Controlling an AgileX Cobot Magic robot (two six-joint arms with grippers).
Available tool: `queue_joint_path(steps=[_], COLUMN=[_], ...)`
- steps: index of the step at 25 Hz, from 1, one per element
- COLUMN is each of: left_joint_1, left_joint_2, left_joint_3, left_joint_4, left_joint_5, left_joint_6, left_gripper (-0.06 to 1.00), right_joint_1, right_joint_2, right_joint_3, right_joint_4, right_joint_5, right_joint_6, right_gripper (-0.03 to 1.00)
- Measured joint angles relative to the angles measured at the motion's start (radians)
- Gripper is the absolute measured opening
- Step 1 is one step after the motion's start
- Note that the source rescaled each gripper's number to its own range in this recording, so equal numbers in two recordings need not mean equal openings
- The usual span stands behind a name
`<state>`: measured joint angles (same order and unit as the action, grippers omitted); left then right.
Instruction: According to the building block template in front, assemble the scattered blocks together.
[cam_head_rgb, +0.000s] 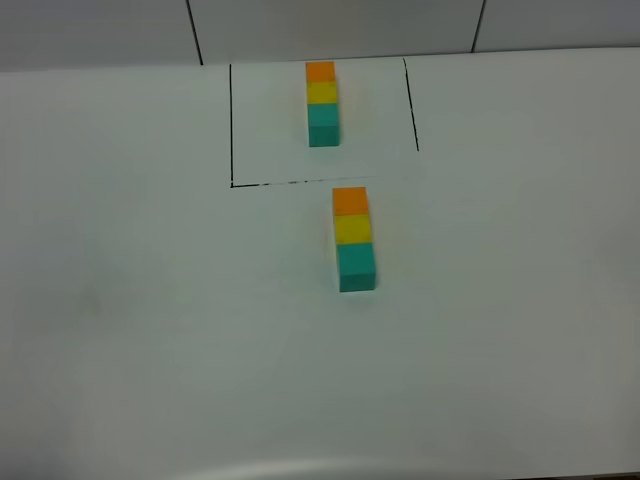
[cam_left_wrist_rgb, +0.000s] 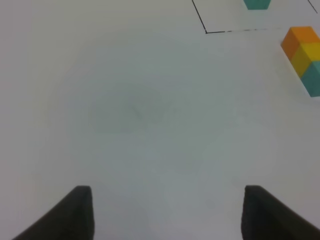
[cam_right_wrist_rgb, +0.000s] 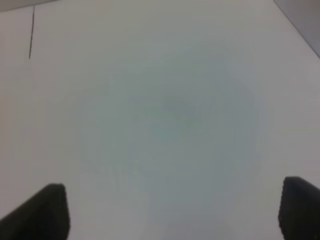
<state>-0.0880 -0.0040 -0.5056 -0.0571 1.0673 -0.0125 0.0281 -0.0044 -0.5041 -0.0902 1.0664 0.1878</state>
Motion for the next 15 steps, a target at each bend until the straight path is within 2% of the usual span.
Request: queue_joint_path(steps=[8,15], left_joint_1=[0.000,0.000], left_joint_2=[0.000,0.000], left_joint_3=[0.000,0.000], left_joint_4=[0.000,0.000], left_joint_5=[0.000,0.000], left_joint_6=[0.000,0.000], left_gripper=[0.35,0.35], right_joint_1=[0.000,0.000], right_joint_2=[0.000,0.000], right_joint_3=[0.000,0.000], right_joint_4=[0.044,0.047], right_joint_5=[0.000,0.000], right_joint_6=[-0.101,-0.113], right_gripper=[0.70,0.70])
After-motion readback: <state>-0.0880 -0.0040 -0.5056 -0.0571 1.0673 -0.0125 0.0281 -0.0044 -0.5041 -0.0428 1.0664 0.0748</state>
